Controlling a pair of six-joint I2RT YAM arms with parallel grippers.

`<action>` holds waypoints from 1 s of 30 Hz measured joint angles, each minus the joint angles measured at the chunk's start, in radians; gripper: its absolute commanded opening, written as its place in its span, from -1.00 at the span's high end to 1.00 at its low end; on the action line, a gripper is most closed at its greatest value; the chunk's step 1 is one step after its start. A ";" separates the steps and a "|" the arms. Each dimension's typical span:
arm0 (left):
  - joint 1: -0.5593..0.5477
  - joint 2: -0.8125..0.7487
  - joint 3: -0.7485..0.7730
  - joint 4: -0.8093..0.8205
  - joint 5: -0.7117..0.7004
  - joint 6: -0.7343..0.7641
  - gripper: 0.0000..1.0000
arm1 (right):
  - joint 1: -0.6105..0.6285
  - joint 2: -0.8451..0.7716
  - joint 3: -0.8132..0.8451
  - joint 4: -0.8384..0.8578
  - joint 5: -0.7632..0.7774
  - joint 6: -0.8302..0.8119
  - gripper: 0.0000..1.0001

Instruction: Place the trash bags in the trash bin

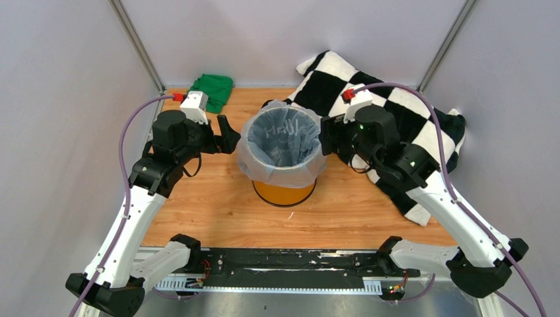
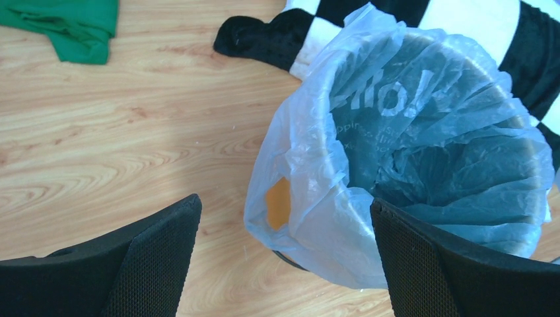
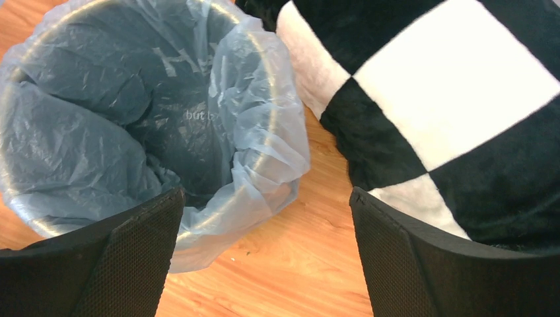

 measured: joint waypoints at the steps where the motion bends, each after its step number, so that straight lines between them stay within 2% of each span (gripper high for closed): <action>1: 0.000 0.000 0.002 0.008 0.011 0.000 -1.00 | -0.001 -0.020 -0.022 0.019 0.006 0.004 -0.98; 7: 0.000 -0.001 0.003 0.046 0.055 -0.006 -1.00 | -0.001 -0.121 -0.130 0.123 0.018 0.026 -1.00; 14: 0.000 -0.002 0.003 0.053 0.043 -0.007 -1.00 | -0.001 -0.192 -0.207 0.197 0.042 0.038 -1.00; 30: 0.000 -0.008 0.003 0.051 -0.006 -0.010 -1.00 | -0.001 -0.194 -0.217 0.250 0.059 0.039 -1.00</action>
